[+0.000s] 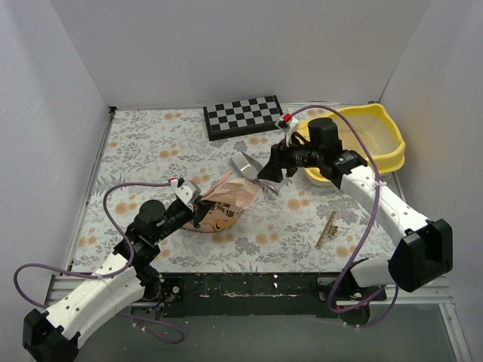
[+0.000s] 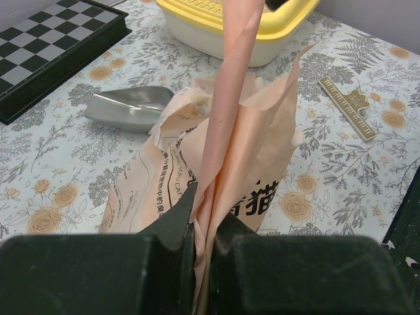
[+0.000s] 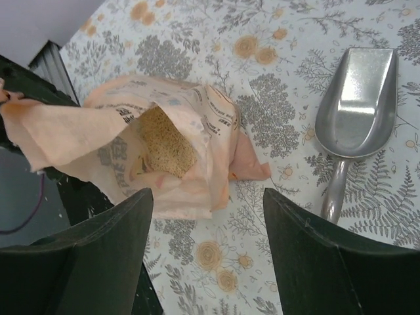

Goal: Fill the litter box with clean litter

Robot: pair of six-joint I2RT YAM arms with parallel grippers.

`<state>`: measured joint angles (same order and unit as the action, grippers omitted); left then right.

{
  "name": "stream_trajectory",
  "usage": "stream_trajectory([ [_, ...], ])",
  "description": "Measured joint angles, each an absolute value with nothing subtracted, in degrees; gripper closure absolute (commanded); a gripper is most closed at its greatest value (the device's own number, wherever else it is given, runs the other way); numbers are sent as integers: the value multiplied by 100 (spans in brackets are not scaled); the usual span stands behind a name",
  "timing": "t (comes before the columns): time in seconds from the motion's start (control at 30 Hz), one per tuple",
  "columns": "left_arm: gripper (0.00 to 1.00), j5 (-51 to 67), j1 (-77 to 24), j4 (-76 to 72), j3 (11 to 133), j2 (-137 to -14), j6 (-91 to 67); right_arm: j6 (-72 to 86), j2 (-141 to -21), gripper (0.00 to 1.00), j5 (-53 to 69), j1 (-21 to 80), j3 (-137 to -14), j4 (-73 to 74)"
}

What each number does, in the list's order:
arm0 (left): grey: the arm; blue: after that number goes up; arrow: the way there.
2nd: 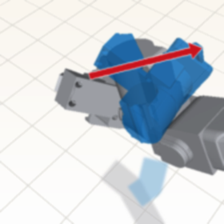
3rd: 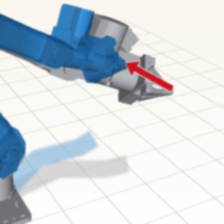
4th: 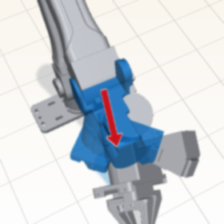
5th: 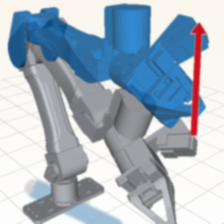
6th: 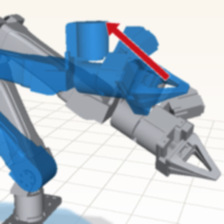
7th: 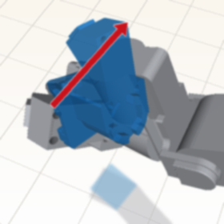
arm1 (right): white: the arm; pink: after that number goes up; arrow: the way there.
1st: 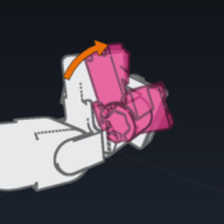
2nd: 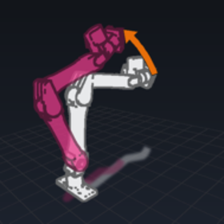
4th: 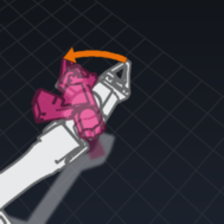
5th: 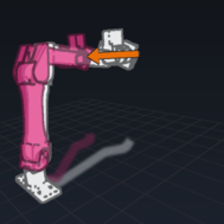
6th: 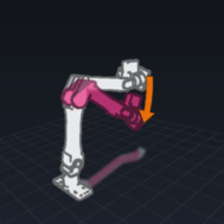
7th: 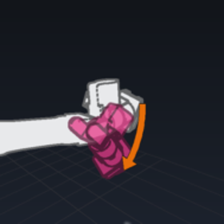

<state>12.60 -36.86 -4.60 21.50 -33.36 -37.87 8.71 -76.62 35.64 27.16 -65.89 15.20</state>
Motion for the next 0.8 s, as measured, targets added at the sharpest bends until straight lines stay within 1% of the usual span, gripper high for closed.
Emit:
stream_trajectory([
  [0.23, 100, 1457, -3686, -3, 2311, -3159, -3684, -642, -8049, 20, 3942, 2711, -6447, 1787],
  [0.5, 100, 1455, -3686, 331, 2320, -2790, -3479, -2333, -7703, 18, 4692, 2451, -5210, 1428],
  [0.63, 100, 1378, -3686, 395, 2285, -2624, -3393, -2963, -7572, 16, 5057, 2434, -4884, 1007],
  [0.8, 100, 1190, -3688, 388, 2198, -2440, -3398, -3295, -7592, 16, 5441, 2436, -4687, 152],
])
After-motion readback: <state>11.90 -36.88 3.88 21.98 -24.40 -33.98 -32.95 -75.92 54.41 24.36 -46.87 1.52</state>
